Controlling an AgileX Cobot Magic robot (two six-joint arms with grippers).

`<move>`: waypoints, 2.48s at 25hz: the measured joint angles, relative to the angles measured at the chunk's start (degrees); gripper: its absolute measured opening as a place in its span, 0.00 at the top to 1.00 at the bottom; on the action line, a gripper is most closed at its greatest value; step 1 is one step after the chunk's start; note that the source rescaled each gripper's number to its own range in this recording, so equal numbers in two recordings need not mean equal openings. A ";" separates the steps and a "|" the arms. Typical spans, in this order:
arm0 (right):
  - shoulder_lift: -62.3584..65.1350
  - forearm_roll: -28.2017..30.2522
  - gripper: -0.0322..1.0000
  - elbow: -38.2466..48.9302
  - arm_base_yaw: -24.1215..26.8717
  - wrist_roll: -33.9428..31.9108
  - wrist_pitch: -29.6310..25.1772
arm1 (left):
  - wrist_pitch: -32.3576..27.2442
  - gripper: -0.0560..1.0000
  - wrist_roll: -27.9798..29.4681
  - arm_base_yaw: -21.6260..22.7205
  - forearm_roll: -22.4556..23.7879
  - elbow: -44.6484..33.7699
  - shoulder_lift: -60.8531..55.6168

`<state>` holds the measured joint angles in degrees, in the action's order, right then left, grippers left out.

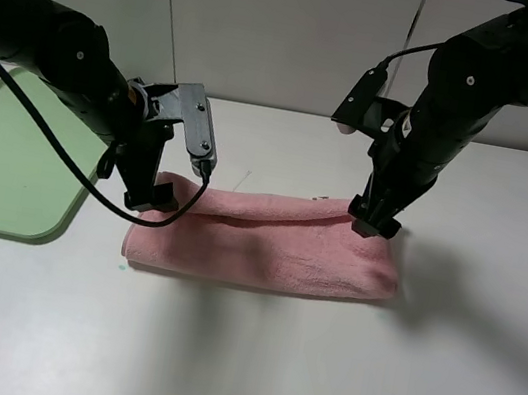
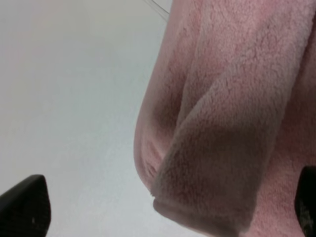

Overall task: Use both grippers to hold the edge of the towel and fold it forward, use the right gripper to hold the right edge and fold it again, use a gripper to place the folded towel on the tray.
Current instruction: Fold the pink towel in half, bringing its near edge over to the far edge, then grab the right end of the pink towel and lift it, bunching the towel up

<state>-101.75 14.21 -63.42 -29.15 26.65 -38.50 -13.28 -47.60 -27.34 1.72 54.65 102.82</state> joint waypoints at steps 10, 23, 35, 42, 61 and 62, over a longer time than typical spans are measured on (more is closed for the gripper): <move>3.81 -4.06 0.00 0.00 0.00 -3.14 -2.47 | 5.66 0.00 0.23 0.00 0.00 0.00 1.56; 9.69 -9.82 0.00 0.00 0.00 -5.57 -7.62 | 15.65 0.00 0.23 1.30 0.00 -0.26 3.83; 22.07 -10.18 0.00 0.00 0.00 -14.36 -12.63 | 17.36 0.00 0.98 6.66 -0.20 -0.26 0.51; 27.93 -10.24 0.00 0.00 0.00 -18.21 -14.20 | 13.92 0.00 11.26 6.67 -3.01 -0.26 -8.51; 30.28 -10.19 0.00 0.00 0.00 -23.85 -15.85 | 2.44 0.03 38.21 6.67 -3.13 -19.92 -48.83; 30.28 -10.19 0.00 0.00 0.00 -23.97 -15.69 | 2.20 0.03 39.21 6.67 -3.13 -20.97 -51.20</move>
<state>-71.47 4.02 -63.42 -29.15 2.68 -54.19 -11.08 -8.40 -20.67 -1.41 33.68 51.62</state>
